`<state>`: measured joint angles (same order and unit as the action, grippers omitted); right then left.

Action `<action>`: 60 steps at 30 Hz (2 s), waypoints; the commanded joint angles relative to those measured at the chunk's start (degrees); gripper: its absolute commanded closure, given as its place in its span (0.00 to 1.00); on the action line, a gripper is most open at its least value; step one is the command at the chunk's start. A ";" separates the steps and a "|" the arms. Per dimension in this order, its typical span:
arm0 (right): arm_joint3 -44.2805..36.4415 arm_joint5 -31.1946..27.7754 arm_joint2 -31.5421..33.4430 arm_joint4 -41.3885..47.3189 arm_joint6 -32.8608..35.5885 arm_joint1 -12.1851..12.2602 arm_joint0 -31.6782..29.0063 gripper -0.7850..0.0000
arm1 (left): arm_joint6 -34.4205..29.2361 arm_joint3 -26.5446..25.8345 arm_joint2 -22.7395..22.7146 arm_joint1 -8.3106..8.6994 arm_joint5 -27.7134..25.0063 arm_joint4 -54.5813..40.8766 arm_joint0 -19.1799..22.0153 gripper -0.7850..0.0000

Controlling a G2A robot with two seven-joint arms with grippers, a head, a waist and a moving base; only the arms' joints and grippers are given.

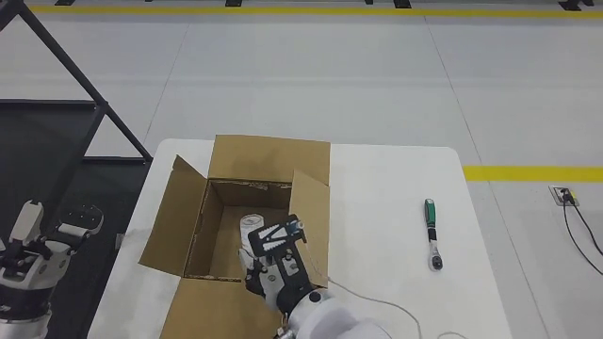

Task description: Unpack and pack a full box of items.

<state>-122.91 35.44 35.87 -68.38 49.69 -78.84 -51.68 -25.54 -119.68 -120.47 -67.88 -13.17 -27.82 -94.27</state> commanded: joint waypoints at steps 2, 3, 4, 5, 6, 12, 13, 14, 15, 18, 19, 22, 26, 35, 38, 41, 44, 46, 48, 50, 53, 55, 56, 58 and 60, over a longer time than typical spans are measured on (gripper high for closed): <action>-1.30 -2.06 -0.20 -5.47 2.31 0.33 -1.21 1.00 | 0.00 0.00 0.00 0.00 0.01 0.01 0.00 0.00; -1.72 -2.93 -0.21 -6.81 3.22 0.44 -1.76 1.00 | 0.00 0.00 0.00 0.00 0.01 0.01 0.00 0.00; -2.22 -3.53 -0.02 -7.73 3.92 0.50 -2.34 1.00 | 0.00 0.00 0.00 0.00 0.01 0.01 0.00 0.00; -2.30 -4.27 0.19 -8.68 4.74 0.58 -2.87 1.00 | 0.00 0.00 0.00 0.00 0.01 0.01 0.00 0.00; -2.33 -5.20 0.41 -9.75 5.54 0.66 -3.25 1.00 | 0.00 0.00 0.00 0.00 0.01 0.01 0.00 0.00; -2.15 -8.66 1.83 -15.34 7.82 0.70 -5.19 1.00 | 0.00 0.00 0.00 0.00 0.01 0.01 0.00 0.00; -2.24 -8.54 1.92 -16.40 7.73 0.62 -5.58 1.00 | 0.00 0.00 0.00 0.00 0.01 0.01 0.00 0.00; -2.28 -8.51 1.99 -17.42 7.69 0.54 -5.92 1.00 | 0.00 0.00 0.00 0.00 0.01 0.01 0.00 0.00; -2.33 -8.25 2.15 -18.71 7.60 0.46 -6.22 1.00 | 0.00 0.00 0.00 0.00 0.01 0.01 0.00 0.00; -3.46 -7.99 2.29 -21.80 7.71 0.17 -7.34 1.00 | 0.00 0.00 0.00 0.00 0.01 0.01 0.00 0.00; -4.29 -8.09 2.33 -22.44 7.88 0.08 -7.81 1.00 | 0.00 0.00 0.00 0.00 0.01 0.01 0.00 0.00; -5.85 -8.56 2.66 -24.97 7.90 -0.11 -9.22 1.00 | 0.00 0.00 0.00 0.00 0.01 0.01 0.00 0.00; -7.27 -8.33 4.46 -28.91 7.94 -0.38 -11.02 1.00 | 0.00 0.00 0.00 0.00 0.01 0.01 0.00 0.00; -9.21 -8.16 8.00 -36.47 9.83 -1.07 -14.52 1.00 | 0.00 0.00 0.00 0.00 0.01 0.01 0.00 0.00; -8.85 -7.16 10.87 -37.79 11.43 -1.34 -15.56 1.00 | 0.00 0.00 0.00 0.00 0.01 0.01 0.00 0.00; -8.24 -6.35 14.16 -36.64 11.99 -1.62 -16.41 1.00 | 0.00 0.00 0.00 0.00 0.01 0.01 0.00 0.00; -6.88 -5.95 17.89 -33.23 12.05 -1.85 -17.29 1.00 | 0.00 0.00 0.00 0.00 0.01 0.01 0.00 0.00; -4.95 -6.55 20.31 -31.06 11.80 -1.95 -17.38 1.00 | 0.00 0.00 0.00 0.00 0.01 0.01 0.00 0.00; -3.06 -7.19 21.81 -29.12 11.81 -2.13 -17.18 1.00 | 0.00 0.00 0.00 0.00 0.01 0.01 0.00 0.00; -1.52 -7.88 22.81 -27.84 12.32 -2.32 -16.79 1.00 | 0.00 0.00 0.00 0.00 0.01 0.01 0.00 0.00; 0.47 -9.36 23.69 -27.46 15.07 -2.59 -15.75 1.00 | 0.00 0.00 0.00 0.00 0.01 0.01 0.00 0.00; 1.63 -9.97 23.88 -27.19 17.19 -2.86 -14.65 1.00 | 0.00 0.00 0.00 0.00 0.01 0.01 0.00 0.00; 2.40 -10.37 24.02 -27.42 18.23 -2.98 -13.98 1.00 | 0.00 0.00 0.00 0.00 0.01 0.01 0.00 0.00; 3.91 -11.23 24.04 -27.21 20.72 -3.27 -12.61 1.00 | 0.00 0.00 0.00 0.00 0.01 0.01 0.00 0.00; 5.28 -12.01 23.91 -27.45 22.86 -3.55 -11.32 1.00 | 0.00 0.00 0.00 0.00 0.01 0.01 0.00 0.00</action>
<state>-118.14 23.72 59.87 -95.84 71.58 -82.29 -63.49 -25.54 -119.68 -120.47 -67.88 -13.17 -27.81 -94.27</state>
